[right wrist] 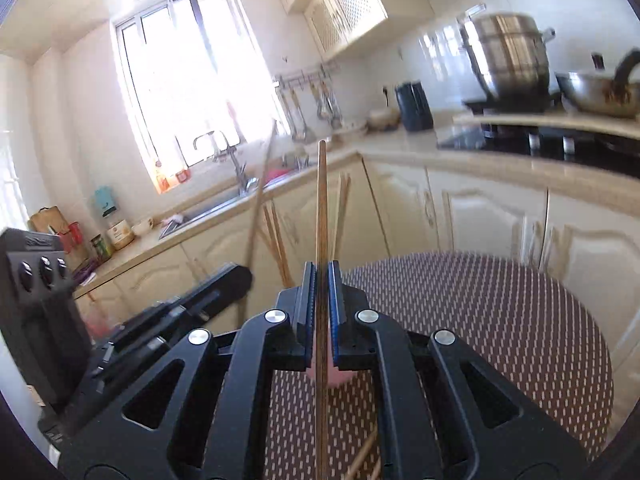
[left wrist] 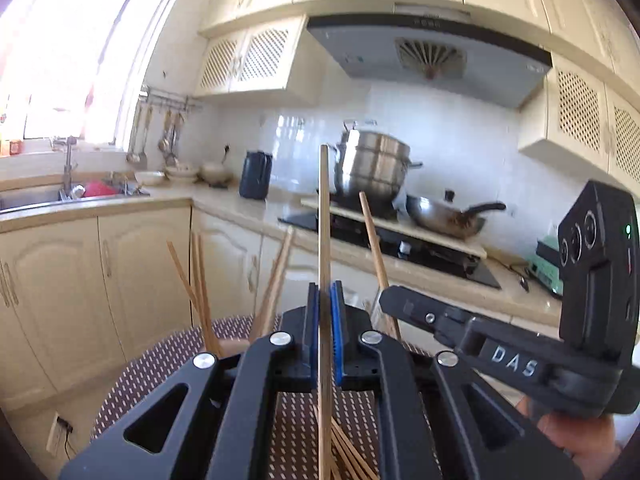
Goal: Organize utensils
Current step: 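Lift the left tool's chopstick into the pink cup while the right tool inserts its own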
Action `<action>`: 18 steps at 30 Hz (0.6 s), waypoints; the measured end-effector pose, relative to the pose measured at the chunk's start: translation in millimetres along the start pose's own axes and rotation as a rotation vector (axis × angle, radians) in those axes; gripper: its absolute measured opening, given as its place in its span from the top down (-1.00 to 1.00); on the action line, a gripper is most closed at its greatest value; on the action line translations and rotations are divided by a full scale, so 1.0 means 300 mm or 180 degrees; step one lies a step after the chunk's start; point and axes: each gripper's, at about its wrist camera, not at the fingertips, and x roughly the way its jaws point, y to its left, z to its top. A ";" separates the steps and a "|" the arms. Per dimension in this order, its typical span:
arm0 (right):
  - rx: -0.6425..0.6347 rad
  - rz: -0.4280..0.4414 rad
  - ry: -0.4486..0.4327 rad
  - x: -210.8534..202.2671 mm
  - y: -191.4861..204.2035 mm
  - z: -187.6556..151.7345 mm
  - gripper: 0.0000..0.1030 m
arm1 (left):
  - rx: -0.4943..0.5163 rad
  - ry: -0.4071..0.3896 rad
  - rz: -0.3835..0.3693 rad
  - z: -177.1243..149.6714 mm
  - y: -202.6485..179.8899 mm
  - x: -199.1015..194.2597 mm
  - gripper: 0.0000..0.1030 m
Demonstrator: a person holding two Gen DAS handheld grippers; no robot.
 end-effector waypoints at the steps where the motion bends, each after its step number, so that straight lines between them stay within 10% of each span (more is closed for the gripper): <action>1: -0.0019 0.0005 -0.0060 0.019 0.009 0.009 0.87 | -0.0024 -0.0087 0.0032 0.012 0.016 0.008 0.89; 18: -0.0181 0.0092 -0.0863 0.275 0.039 0.117 0.87 | -0.0273 -0.0749 0.0266 0.044 0.236 0.193 0.88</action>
